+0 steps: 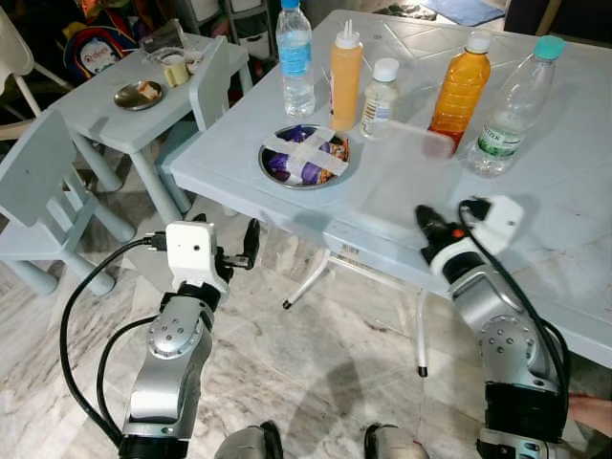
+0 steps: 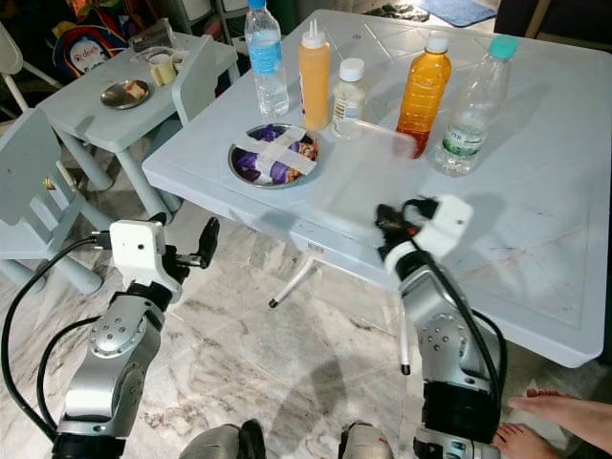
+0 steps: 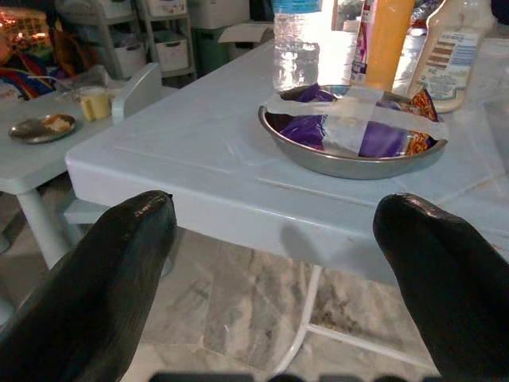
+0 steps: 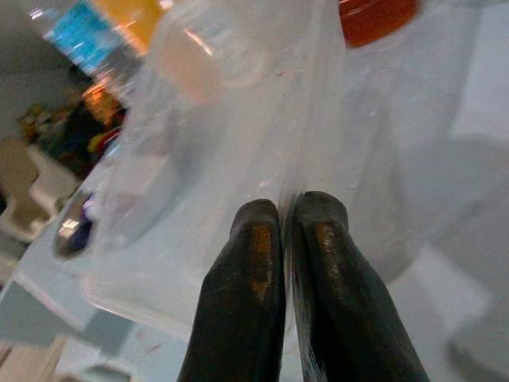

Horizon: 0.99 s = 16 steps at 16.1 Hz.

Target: Restocking fridge

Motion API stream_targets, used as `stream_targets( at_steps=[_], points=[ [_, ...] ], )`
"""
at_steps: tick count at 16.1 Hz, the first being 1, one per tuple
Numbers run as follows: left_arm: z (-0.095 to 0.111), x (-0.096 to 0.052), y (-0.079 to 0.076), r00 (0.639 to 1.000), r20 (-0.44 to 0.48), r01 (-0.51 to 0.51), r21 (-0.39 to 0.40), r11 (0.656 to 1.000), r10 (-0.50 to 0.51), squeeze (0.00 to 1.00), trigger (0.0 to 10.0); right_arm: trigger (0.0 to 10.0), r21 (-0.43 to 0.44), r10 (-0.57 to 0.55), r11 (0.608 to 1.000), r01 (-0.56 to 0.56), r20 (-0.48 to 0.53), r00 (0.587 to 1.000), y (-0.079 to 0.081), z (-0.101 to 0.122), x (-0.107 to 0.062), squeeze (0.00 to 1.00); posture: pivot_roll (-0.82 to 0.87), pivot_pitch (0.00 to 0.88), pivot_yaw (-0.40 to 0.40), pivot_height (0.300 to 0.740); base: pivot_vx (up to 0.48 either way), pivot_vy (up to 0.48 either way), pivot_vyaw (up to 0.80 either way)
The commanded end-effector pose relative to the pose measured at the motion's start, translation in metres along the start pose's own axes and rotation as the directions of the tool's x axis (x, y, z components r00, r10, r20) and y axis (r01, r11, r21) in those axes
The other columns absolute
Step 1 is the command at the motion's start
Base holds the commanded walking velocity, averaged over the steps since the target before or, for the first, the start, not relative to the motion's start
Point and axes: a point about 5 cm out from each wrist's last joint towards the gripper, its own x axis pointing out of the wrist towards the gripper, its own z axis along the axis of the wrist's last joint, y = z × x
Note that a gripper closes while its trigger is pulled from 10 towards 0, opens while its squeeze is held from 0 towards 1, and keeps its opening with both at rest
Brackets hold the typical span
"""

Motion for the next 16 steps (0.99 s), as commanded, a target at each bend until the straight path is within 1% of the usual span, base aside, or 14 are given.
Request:
stream_targets(
  at_steps=[1, 3, 4, 5, 6, 8, 9, 10, 11, 14, 16],
  points=[
    [0.002, 0.002, -0.001, 1.0, 0.0, 0.001, 0.028, 1.0, -0.001, 0.0, 10.0, 10.0, 0.006, -0.067, 0.998, 0.067, -0.05, 0.997, -0.006, -0.011, -0.001, 0.0, -0.11, 0.131, 0.124, 0.74, 0.0, 0.0, 0.0],
    [0.003, 0.003, 0.0, 1.0, 0.003, 0.001, 0.038, 0.999, -0.001, 0.0, 10.0, 10.0, 0.021, -0.043, 0.999, 0.045, -0.066, 0.997, -0.001, -0.013, 0.0, 0.0, -0.11, 0.134, 0.122, 0.74, 0.0, 0.0, 0.0],
    [0.004, 0.003, 0.001, 1.0, 0.003, -0.001, 0.038, 0.999, 0.001, 0.0, 10.0, 8.5, 0.023, -0.038, 0.999, 0.04, -0.068, 0.997, 0.0, -0.013, 0.0, 0.0, -0.11, 0.134, 0.122, 0.74, 0.0, 0.0, 0.0],
    [0.003, 0.003, 0.002, 1.0, 0.001, -0.006, 0.038, 0.999, 0.006, 0.0, 10.0, 0.0, 0.029, -0.034, 0.999, 0.036, -0.068, 0.997, 0.001, -0.013, 0.0, 0.0, -0.1, 0.135, 0.119, 0.74, 0.0, 0.0, 0.0],
    [0.003, 0.002, 0.002, 1.0, 0.0, -0.009, 0.038, 0.999, 0.009, 0.0, 10.0, 0.0, 0.031, -0.034, 0.999, 0.036, -0.066, 0.997, 0.001, -0.013, 0.0, 0.0, -0.1, 0.135, 0.119, 0.74, 0.0, 0.0, 0.0],
    [0.002, 0.001, 0.002, 1.0, -0.007, -0.019, 0.035, 0.999, 0.019, 0.0, 10.0, 1.6, 0.026, -0.037, 0.999, 0.039, -0.067, 0.997, 0.003, -0.014, 0.001, 0.0, -0.1, 0.135, 0.117, 0.74, 0.0, 0.0, 0.0],
    [0.0, -0.001, 0.003, 0.999, -0.012, -0.031, 0.028, 0.999, 0.032, 0.0, 10.0, 4.7, 0.019, -0.042, 0.999, 0.043, -0.068, 0.997, 0.003, -0.015, 0.0, 0.0, -0.11, 0.134, 0.117, 0.74, 0.0, 0.0, 0.0],
    [-0.001, -0.003, 0.003, 0.999, -0.019, -0.037, 0.026, 0.999, 0.037, 0.0, 10.0, 4.5, 0.017, -0.04, 0.999, 0.041, -0.069, 0.997, 0.004, -0.015, -0.001, 0.0, -0.11, 0.134, 0.116, 0.74, 0.0, 0.0, 0.0],
    [-0.004, -0.006, 0.003, 0.998, -0.033, -0.047, 0.024, 0.999, 0.048, 0.0, 10.0, 10.0, -0.017, -0.032, 0.999, 0.031, -0.073, 0.997, 0.005, -0.017, -0.004, 0.0, -0.11, 0.132, 0.115, 0.74, 0.0, 0.0, 0.0],
    [-0.01, -0.011, 0.006, 0.996, -0.06, -0.07, 0.02, 0.997, 0.071, 0.0, 10.0, 10.0, -0.069, 0.019, 0.997, -0.023, -0.058, 0.998, 0.014, -0.017, -0.007, 0.0, -0.11, 0.127, 0.113, 0.74, 0.0, 0.0, 0.0],
    [-0.011, -0.014, 0.009, 0.994, -0.066, -0.088, 0.026, 0.996, 0.089, 0.0, 10.0, 10.0, -0.146, 0.1, 0.984, -0.101, -0.012, 0.995, 0.028, -0.014, -0.012, 0.0, -0.1, 0.122, 0.105, 0.74, 0.0, 0.0, 0.0]
  ],
)
